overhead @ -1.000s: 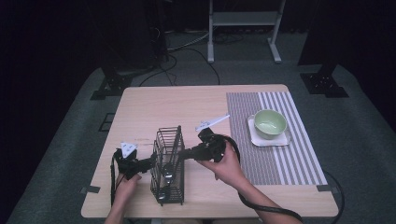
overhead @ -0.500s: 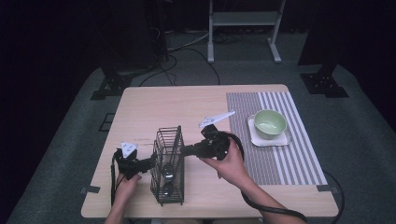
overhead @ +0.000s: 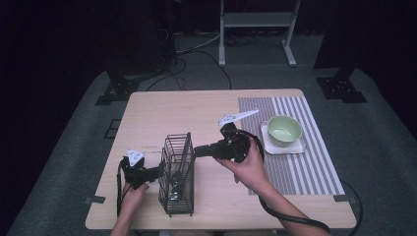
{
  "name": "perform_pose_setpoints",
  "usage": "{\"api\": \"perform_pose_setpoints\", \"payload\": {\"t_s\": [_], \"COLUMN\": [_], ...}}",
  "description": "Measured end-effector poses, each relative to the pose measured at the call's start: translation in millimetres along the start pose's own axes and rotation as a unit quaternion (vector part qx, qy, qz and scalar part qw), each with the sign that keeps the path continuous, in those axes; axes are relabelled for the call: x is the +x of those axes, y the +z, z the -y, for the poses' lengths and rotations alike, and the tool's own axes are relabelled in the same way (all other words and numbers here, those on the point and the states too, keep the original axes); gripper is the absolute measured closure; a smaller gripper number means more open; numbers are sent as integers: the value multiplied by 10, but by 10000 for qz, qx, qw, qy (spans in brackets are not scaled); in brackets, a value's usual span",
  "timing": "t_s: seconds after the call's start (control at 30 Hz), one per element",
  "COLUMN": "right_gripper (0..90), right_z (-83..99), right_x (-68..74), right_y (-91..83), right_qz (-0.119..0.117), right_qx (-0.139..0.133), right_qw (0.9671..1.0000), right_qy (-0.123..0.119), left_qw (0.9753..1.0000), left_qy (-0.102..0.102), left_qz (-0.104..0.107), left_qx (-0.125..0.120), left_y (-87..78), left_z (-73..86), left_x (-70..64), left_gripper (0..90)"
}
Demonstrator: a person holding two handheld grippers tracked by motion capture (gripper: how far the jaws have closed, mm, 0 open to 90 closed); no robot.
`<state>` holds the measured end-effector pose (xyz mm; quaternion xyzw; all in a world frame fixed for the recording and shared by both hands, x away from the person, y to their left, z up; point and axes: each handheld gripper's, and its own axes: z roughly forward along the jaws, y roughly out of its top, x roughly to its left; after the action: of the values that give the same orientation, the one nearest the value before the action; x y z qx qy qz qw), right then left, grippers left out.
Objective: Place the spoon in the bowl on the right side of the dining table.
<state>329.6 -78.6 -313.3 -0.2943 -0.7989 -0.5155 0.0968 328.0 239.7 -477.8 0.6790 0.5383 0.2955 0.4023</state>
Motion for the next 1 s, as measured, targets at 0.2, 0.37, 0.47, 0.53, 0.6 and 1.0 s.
{"api": "perform_pose_setpoints", "payload": {"t_s": [0.2,0.37,0.47,0.53,0.6,1.0], "right_gripper": [886,887,887,887,887,887], "right_z": [-28,-47,-59,-71,-76,-104], "right_x": [-3,-17,-26,-23,-21,-9], "right_y": [-102,-178,-216,-245,-261,-391], "right_qz": [-42,-88,-154,-150,-157,-154], "right_qx": [-118,-227,-297,-316,-338,-447], "right_qw": [9999,9995,9991,9991,9990,9985], "right_qy": [95,194,260,260,266,293], "left_qw": [10000,10000,10000,10000,10000,10000], "left_qy": [10,16,20,22,19,19], "left_qz": [-2,-8,-13,-13,-16,-14], "left_qx": [3,6,9,10,9,11], "left_y": [0,-1,-1,-1,0,1], "left_z": [0,0,-1,-1,-1,-1], "left_x": [0,-3,-4,-4,-4,-5], "left_gripper": [0,0,0,0,0,0]}}
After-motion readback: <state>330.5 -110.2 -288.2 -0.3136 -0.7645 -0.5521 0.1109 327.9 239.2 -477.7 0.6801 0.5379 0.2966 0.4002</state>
